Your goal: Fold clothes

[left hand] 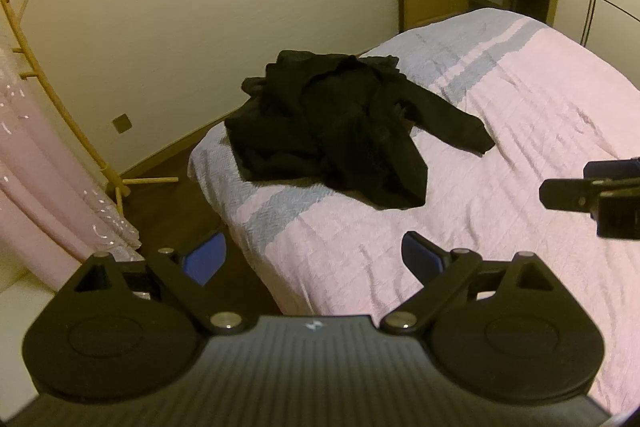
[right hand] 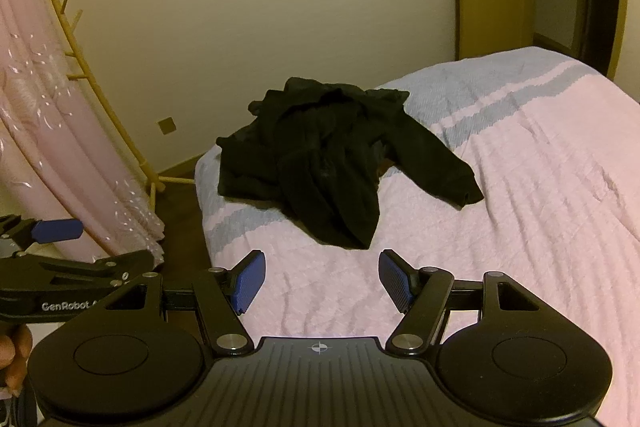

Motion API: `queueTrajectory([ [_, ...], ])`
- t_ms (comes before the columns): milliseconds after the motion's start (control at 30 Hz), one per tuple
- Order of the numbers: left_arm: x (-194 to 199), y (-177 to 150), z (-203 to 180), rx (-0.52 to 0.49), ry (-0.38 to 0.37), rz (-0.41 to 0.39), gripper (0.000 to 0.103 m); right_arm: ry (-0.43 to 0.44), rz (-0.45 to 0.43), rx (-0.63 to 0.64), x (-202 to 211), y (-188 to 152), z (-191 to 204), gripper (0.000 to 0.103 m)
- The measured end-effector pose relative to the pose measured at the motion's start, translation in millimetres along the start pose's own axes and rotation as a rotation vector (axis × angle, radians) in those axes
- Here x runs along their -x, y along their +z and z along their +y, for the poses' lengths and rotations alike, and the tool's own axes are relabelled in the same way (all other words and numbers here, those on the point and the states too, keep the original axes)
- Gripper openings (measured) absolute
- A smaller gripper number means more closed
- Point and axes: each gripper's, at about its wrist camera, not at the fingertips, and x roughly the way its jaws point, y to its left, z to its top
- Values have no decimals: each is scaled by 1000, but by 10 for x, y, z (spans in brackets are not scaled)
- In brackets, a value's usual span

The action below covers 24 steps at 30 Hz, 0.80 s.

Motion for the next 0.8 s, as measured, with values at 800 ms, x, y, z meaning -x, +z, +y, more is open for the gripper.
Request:
queueTrajectory([
  [800, -1488, 655, 1003, -52, -204, 48, 93, -150, 35, -97, -1269, 589, 298, 66],
])
